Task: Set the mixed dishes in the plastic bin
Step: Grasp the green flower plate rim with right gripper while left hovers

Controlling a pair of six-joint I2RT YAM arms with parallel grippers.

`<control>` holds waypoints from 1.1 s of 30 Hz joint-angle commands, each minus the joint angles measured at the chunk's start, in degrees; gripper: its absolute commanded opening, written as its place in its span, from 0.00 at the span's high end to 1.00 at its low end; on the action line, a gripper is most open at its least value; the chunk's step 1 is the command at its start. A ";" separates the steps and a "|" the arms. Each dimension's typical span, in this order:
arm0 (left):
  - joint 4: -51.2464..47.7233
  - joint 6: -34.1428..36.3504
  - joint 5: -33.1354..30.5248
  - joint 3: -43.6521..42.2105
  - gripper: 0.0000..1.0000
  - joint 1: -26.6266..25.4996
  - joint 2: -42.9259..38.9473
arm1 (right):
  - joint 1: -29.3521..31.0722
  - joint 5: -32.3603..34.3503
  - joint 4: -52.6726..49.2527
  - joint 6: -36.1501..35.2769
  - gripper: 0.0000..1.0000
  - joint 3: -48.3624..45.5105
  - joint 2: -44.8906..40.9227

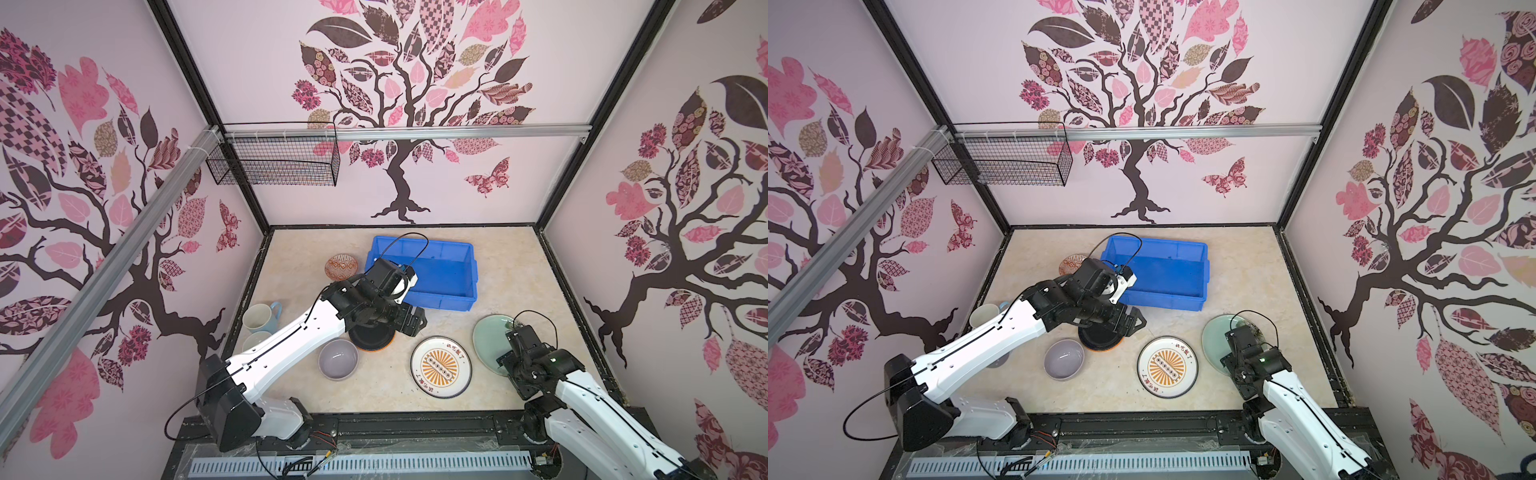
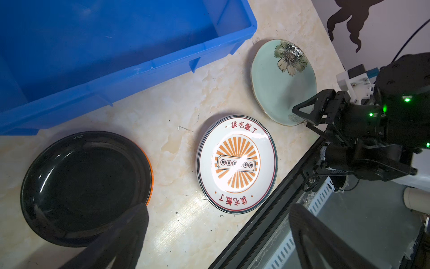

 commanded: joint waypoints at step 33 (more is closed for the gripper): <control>-0.59 -0.63 1.97 1.92 0.01 0.43 6.37 | 0.11 5.76 19.94 -0.79 0.73 -9.09 -2.68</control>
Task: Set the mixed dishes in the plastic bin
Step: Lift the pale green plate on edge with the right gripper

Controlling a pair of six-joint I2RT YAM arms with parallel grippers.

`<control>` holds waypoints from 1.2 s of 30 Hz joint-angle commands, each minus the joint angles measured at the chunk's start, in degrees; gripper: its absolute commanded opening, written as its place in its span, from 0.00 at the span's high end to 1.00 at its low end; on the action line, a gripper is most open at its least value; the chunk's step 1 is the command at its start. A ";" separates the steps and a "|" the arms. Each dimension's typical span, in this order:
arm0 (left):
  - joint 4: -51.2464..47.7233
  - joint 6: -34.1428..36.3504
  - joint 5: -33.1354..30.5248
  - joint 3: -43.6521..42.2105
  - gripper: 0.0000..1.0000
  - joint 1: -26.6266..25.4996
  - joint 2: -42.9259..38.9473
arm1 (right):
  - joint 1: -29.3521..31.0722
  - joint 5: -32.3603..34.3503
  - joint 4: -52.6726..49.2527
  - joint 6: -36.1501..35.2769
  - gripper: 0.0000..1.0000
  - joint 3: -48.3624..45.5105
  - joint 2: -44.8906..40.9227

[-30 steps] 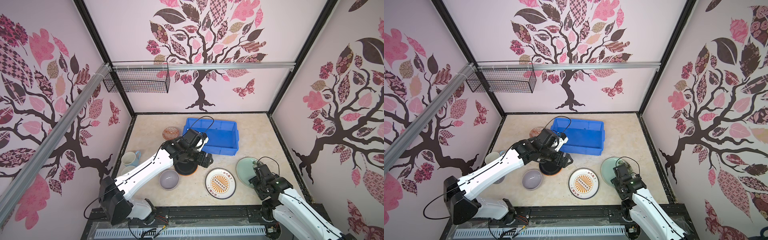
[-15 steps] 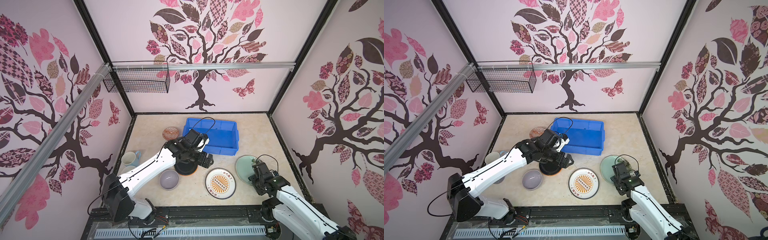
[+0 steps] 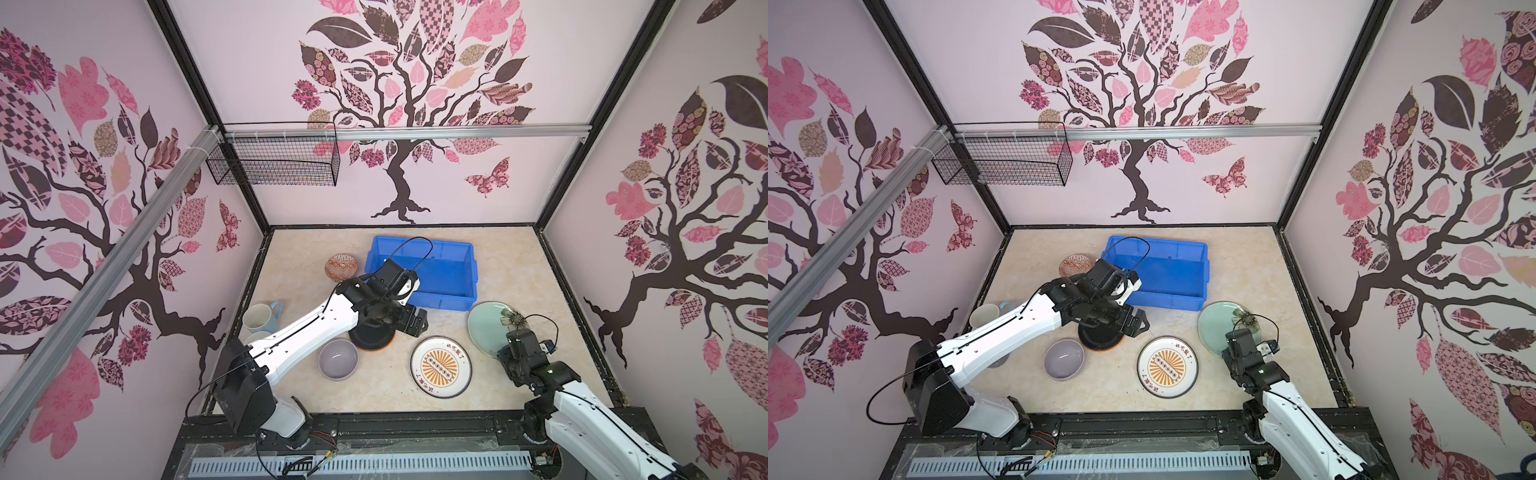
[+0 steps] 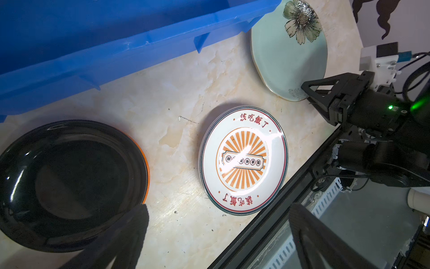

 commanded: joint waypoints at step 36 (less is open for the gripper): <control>-2.80 2.33 -3.19 6.00 0.01 2.05 1.45 | -0.60 5.87 -11.09 -8.05 0.95 10.58 -12.03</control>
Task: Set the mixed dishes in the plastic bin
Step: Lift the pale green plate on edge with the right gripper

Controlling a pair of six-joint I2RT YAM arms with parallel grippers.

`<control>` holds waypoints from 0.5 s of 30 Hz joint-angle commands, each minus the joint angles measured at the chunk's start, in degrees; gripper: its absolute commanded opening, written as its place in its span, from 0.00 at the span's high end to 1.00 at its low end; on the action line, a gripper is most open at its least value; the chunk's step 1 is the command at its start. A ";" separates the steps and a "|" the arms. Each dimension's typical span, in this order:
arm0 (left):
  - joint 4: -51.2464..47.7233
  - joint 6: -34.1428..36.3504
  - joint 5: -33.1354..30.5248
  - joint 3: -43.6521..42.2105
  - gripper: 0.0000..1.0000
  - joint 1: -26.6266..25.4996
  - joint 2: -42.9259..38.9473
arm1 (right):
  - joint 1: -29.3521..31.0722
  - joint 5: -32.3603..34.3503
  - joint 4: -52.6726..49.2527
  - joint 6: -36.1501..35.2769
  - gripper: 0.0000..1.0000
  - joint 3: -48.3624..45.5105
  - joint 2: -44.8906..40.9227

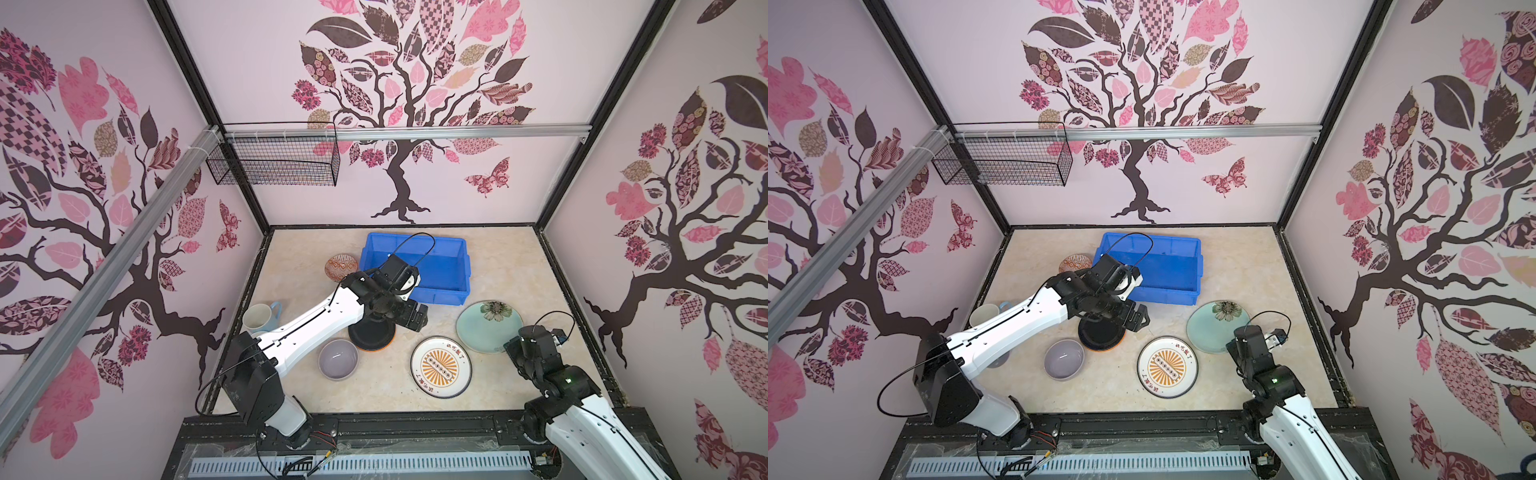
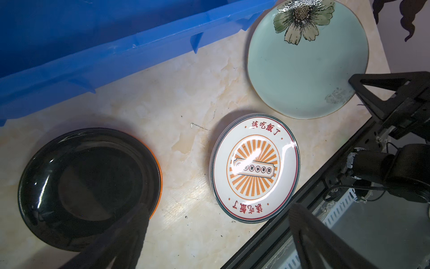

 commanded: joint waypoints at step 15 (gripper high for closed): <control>-0.63 2.40 0.29 3.21 0.01 3.64 -0.85 | -0.29 4.40 -6.57 -3.83 0.97 12.81 0.11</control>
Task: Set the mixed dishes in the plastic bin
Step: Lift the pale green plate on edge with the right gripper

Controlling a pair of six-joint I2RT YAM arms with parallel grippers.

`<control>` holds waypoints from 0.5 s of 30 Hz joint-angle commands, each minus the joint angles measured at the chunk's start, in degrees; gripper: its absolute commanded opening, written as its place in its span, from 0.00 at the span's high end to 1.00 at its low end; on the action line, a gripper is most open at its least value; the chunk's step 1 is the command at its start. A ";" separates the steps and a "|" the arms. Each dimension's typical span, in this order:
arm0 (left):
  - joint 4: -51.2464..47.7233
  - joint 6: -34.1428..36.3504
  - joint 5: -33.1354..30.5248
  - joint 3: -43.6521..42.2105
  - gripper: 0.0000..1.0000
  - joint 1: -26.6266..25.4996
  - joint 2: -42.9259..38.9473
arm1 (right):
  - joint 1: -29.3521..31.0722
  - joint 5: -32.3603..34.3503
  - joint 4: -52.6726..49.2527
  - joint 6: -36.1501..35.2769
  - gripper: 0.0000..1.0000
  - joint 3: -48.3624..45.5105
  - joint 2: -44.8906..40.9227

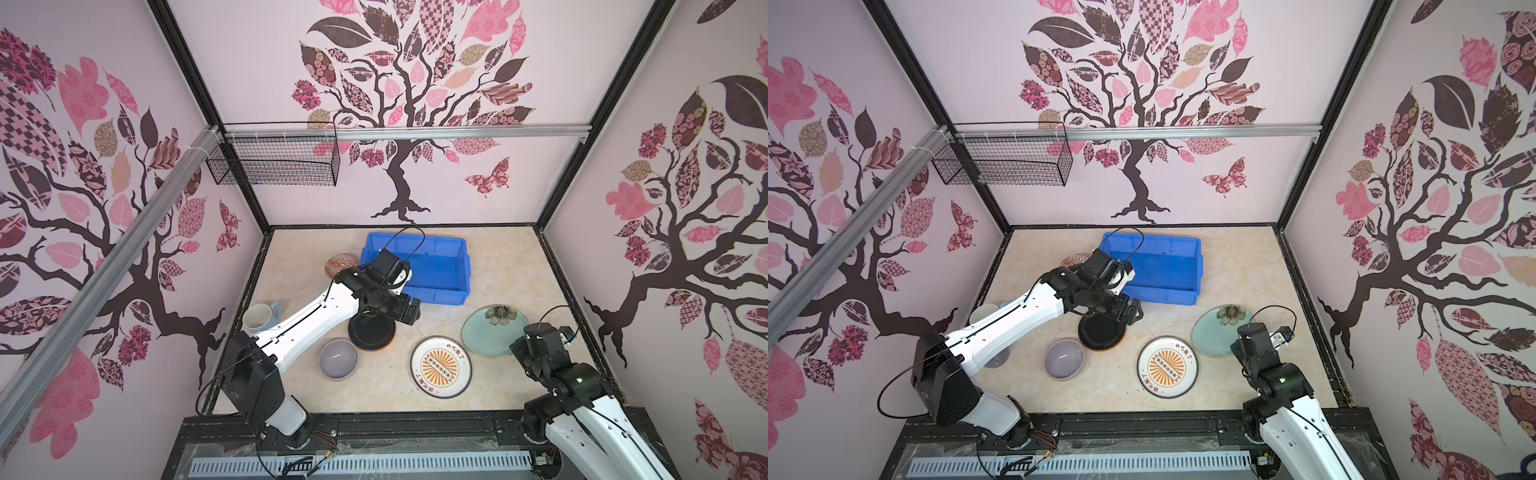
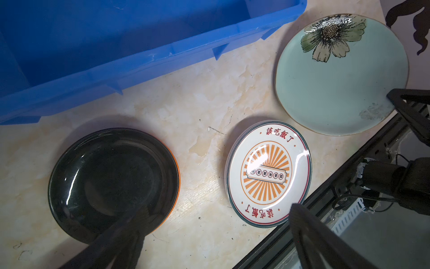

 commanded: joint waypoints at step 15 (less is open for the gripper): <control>-1.20 1.03 -5.09 4.22 0.01 1.50 -1.14 | -0.25 5.18 3.20 -4.11 0.98 14.12 3.80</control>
